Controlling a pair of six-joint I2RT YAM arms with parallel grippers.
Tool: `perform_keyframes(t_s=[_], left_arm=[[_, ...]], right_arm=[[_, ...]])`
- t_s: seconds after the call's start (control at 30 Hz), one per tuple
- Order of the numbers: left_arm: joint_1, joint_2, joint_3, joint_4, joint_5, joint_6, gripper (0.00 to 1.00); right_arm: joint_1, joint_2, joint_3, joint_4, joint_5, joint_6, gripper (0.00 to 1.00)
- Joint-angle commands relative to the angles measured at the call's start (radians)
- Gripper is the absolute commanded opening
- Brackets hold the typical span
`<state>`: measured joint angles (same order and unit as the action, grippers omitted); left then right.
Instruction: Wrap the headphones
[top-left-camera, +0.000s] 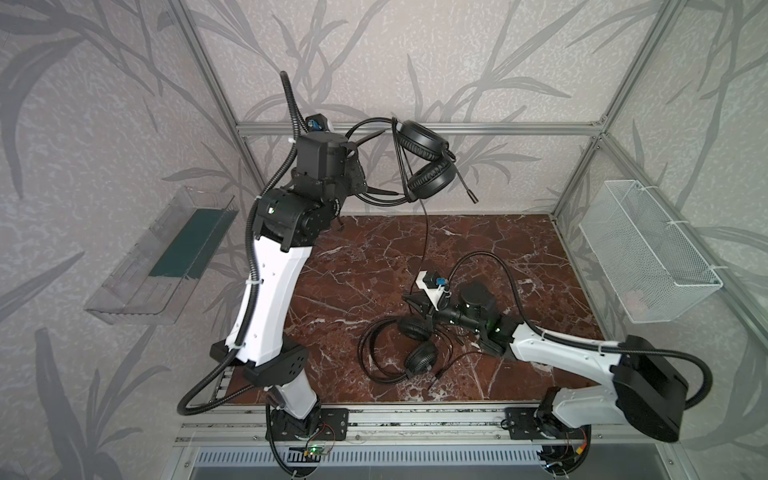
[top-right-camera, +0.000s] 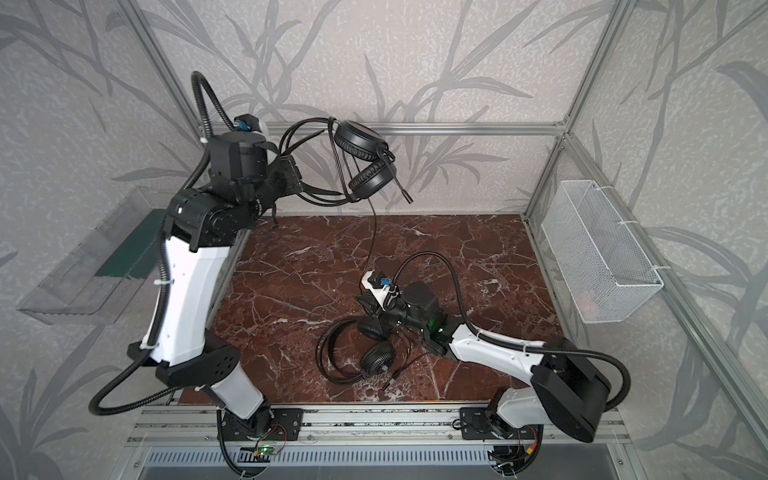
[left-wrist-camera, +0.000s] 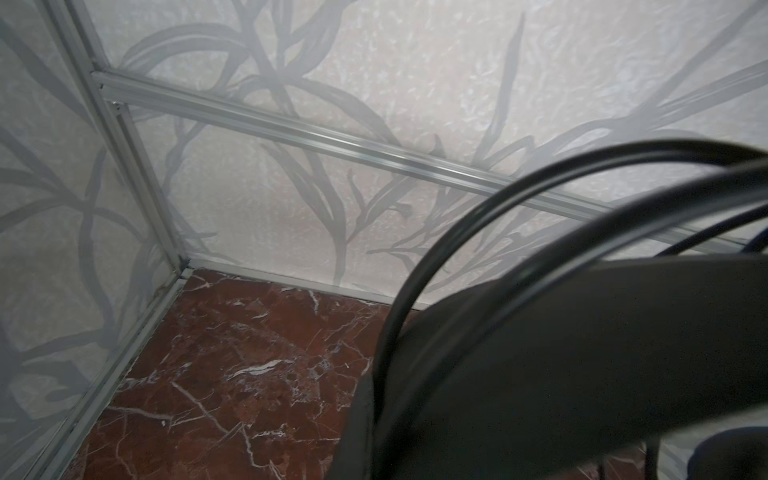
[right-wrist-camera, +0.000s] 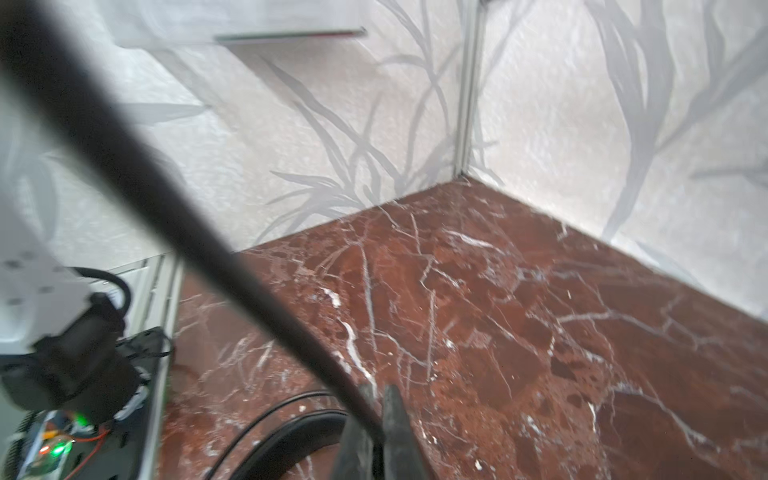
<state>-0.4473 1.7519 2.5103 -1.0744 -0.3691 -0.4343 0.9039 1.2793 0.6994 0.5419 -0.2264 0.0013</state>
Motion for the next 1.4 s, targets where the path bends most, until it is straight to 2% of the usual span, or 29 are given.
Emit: perform_keyframes(t_s=[0.0,0.1,0.17,0.3,0.43,0.53,0.7,0.87,0.93,1.0,1.1,1.17,1.37], left_arm=[[0.051,0.080,0.028,-0.025,-0.005,-0.072,0.00],[0.065,0.148,0.003,-0.055,-0.036,-0.076,0.00],[0.077,0.179,-0.033,-0.057,-0.032,-0.091,0.00],[0.081,0.225,-0.056,-0.084,-0.026,-0.076,0.00],[0.079,0.207,-0.209,-0.049,-0.047,-0.055,0.00],[0.068,0.183,-0.351,-0.014,-0.060,-0.037,0.00],[0.026,0.098,-0.625,0.083,-0.051,-0.005,0.00],[-0.062,0.004,-0.783,0.110,-0.091,0.029,0.00],[-0.108,-0.051,-0.835,0.097,-0.155,0.020,0.00],[-0.136,-0.121,-0.908,0.121,-0.171,0.047,0.00],[-0.152,-0.274,-1.057,0.222,-0.064,0.107,0.00],[-0.156,-0.373,-1.136,0.258,-0.027,0.113,0.00],[-0.168,-0.601,-1.245,0.216,0.048,0.157,0.00]], right_arm=[[0.061,-0.143,0.043,-0.275,0.090,-0.145,0.00],[0.107,-0.205,0.128,-0.427,0.121,-0.189,0.00],[0.140,-0.200,0.234,-0.583,0.103,-0.219,0.00],[0.196,-0.173,0.411,-0.807,0.179,-0.319,0.00],[0.201,-0.130,0.641,-1.059,0.338,-0.444,0.00],[0.206,-0.100,0.801,-1.175,0.486,-0.512,0.00],[0.208,-0.034,1.013,-1.218,0.731,-0.689,0.00],[0.207,0.040,1.063,-1.050,0.876,-0.910,0.00],[0.167,0.064,1.081,-0.981,0.856,-0.963,0.00],[0.099,0.081,1.106,-0.948,0.814,-0.972,0.00],[-0.007,0.090,1.133,-0.919,0.683,-0.922,0.00],[-0.063,0.112,1.162,-0.885,0.644,-0.895,0.00],[-0.160,0.183,1.242,-0.841,0.515,-0.832,0.03]])
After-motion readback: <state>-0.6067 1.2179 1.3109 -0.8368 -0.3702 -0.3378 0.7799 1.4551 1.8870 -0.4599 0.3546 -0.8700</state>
